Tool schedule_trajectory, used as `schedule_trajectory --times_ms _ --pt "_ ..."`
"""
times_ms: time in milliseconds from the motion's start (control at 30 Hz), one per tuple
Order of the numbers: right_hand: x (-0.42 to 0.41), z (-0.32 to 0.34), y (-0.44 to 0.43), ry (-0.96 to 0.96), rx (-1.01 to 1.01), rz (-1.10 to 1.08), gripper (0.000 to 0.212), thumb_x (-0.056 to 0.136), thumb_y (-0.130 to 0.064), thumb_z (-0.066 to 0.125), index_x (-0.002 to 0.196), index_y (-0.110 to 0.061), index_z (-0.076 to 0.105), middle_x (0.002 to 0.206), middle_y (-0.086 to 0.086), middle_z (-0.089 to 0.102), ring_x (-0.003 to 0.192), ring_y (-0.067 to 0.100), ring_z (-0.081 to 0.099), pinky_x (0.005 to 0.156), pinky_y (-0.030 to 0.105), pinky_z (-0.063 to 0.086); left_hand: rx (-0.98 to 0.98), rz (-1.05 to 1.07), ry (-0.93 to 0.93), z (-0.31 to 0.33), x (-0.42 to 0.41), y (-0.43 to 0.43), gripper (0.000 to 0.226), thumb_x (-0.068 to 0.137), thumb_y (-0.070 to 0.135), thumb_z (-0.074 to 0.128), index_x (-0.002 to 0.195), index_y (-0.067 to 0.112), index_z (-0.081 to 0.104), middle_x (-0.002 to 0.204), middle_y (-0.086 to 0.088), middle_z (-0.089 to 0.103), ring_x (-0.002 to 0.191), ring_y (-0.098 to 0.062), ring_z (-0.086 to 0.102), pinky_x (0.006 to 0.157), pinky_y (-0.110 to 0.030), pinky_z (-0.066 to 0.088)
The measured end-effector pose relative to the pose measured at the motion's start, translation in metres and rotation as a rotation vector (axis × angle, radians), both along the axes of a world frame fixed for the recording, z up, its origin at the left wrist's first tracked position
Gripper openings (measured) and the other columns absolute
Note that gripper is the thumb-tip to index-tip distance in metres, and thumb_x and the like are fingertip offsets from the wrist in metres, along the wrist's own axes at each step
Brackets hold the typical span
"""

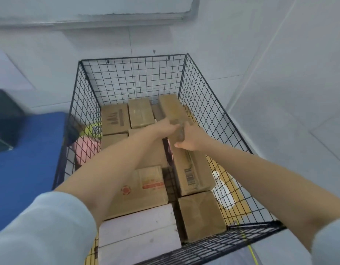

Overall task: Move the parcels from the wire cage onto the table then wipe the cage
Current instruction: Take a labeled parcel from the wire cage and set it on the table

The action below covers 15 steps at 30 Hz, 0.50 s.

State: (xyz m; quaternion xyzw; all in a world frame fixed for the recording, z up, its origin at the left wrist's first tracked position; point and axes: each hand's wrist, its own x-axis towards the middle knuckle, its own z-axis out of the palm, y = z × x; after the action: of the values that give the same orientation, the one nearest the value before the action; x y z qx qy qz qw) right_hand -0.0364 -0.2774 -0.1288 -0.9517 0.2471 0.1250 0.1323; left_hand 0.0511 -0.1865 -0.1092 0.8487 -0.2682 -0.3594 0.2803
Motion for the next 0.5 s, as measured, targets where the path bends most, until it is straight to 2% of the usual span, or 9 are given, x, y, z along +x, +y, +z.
schedule_trajectory --times_ms 67,167,267,333,367,433,500 --pt "0.0 0.01 0.002 -0.051 -0.015 0.004 0.082 0.079 -0.045 0.071 0.141 -0.01 0.031 0.126 0.014 0.054 0.11 0.031 0.056 0.094 0.043 0.049 -0.082 0.088 0.093 0.004 0.006 0.0 0.041 0.101 0.03 0.043 0.133 0.006 0.042 0.133 -0.013 0.054 0.117 -0.026 0.056 0.096 -0.035 0.047" --pt "0.001 0.036 0.003 -0.121 -0.088 0.058 0.071 0.077 -0.051 0.069 0.128 -0.009 0.043 0.116 0.01 0.059 0.107 0.029 0.056 0.099 0.044 0.042 -0.178 0.217 0.181 0.019 0.018 0.002 0.037 0.099 0.029 0.048 0.127 0.006 0.044 0.126 -0.012 0.059 0.108 -0.025 0.062 0.089 -0.035 0.053" --pt "0.005 0.077 0.006 -0.188 -0.16 0.091 0.059 0.079 -0.053 0.065 0.115 -0.008 0.052 0.108 0.008 0.061 0.105 0.028 0.057 0.096 0.042 0.043 -0.264 0.261 0.173 0.054 0.024 0.008 0.035 0.099 0.029 0.048 0.124 0.004 0.051 0.122 -0.01 0.061 0.106 -0.024 0.063 0.081 -0.029 0.054" --pt "0.009 0.105 0.009 -0.251 -0.169 0.09 0.056 0.079 -0.054 0.063 0.112 -0.01 0.055 0.109 0.009 0.06 0.108 0.031 0.055 0.095 0.042 0.043 -0.316 0.268 0.119 0.083 0.029 0.011 0.029 0.099 0.029 0.048 0.111 0.004 0.057 0.112 -0.011 0.065 0.097 -0.021 0.065 0.071 -0.024 0.055" --pt "0.011 0.116 0.01 -0.277 -0.158 0.079 0.06 0.076 -0.057 0.061 0.115 -0.011 0.054 0.113 0.01 0.058 0.111 0.033 0.051 0.096 0.044 0.042 -0.345 0.272 0.087 0.098 0.03 0.013 0.026 0.099 0.028 0.048 0.105 0.005 0.057 0.107 -0.011 0.066 0.094 -0.022 0.066 0.07 -0.025 0.056" --pt "0.016 0.132 0.012 -0.307 -0.134 0.033 0.082 0.066 -0.069 0.053 0.125 -0.012 0.049 0.122 0.012 0.053 0.115 0.035 0.045 0.096 0.047 0.04 -0.397 0.296 0.035 0.123 0.033 0.017 0.02 0.098 0.022 0.048 0.101 0.005 0.058 0.106 -0.014 0.065 0.094 -0.024 0.067 0.077 -0.029 0.057" --pt "0.018 0.143 0.014 -0.34 -0.082 -0.012 0.101 0.061 -0.074 0.057 0.135 -0.008 0.039 0.131 0.015 0.045 0.12 0.036 0.04 0.097 0.046 0.041 -0.44 0.289 -0.038 0.145 0.032 0.023 0.012 0.095 0.011 0.048 0.088 0.011 0.057 0.105 -0.015 0.062 0.097 -0.028 0.065 0.087 -0.038 0.055"
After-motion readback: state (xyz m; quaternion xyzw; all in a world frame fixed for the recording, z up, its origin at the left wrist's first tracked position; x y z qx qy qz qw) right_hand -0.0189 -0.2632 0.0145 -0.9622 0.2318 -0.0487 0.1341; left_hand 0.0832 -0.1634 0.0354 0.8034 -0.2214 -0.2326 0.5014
